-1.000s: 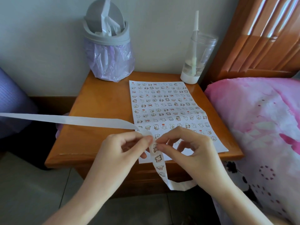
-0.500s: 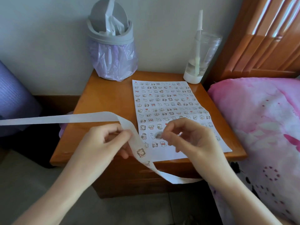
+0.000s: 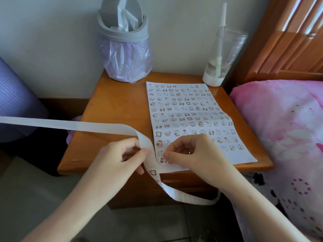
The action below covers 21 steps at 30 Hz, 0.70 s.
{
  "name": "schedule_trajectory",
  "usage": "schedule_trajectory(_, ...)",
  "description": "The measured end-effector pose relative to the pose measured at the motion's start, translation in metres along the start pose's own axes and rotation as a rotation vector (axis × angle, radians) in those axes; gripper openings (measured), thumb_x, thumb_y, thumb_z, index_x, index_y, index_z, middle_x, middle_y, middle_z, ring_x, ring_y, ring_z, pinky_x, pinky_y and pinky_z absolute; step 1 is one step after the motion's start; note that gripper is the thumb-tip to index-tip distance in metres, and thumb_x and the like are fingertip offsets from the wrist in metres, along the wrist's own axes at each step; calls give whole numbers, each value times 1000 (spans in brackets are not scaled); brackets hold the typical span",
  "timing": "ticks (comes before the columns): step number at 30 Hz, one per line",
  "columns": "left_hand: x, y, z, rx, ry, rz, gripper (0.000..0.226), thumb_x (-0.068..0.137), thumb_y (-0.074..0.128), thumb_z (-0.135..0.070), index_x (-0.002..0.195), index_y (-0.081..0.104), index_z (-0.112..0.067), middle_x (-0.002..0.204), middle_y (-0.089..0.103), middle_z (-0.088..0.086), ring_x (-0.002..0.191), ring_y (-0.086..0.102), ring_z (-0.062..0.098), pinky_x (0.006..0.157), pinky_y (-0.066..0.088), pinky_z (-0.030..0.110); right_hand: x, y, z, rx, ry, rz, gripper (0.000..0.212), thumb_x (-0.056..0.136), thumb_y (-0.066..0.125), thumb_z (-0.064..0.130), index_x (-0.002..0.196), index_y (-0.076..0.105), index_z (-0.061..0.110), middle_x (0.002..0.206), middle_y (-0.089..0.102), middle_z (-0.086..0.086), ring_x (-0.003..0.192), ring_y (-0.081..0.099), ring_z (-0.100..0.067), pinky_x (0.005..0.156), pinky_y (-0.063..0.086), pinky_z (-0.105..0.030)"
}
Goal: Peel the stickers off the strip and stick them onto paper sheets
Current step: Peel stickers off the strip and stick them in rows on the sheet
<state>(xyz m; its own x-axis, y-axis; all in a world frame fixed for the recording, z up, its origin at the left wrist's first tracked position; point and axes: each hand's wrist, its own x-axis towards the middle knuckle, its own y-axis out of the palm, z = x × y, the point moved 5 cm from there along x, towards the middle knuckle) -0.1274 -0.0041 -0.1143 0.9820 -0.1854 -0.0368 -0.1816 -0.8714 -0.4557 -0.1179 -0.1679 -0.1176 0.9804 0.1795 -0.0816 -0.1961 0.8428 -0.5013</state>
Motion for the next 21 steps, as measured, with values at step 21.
schedule_trajectory(21, 11, 3, 8, 44, 76, 26, 14, 89, 52, -33, 91, 66, -31, 58, 67, -13, 67, 65, -2, 65, 41, -1, 6, -7, 0, 52, 17, -8, 3, 79, 73, 19, 77, 73, 17, 71, 71, 5, 60, 60, 4, 55, 41, -3)
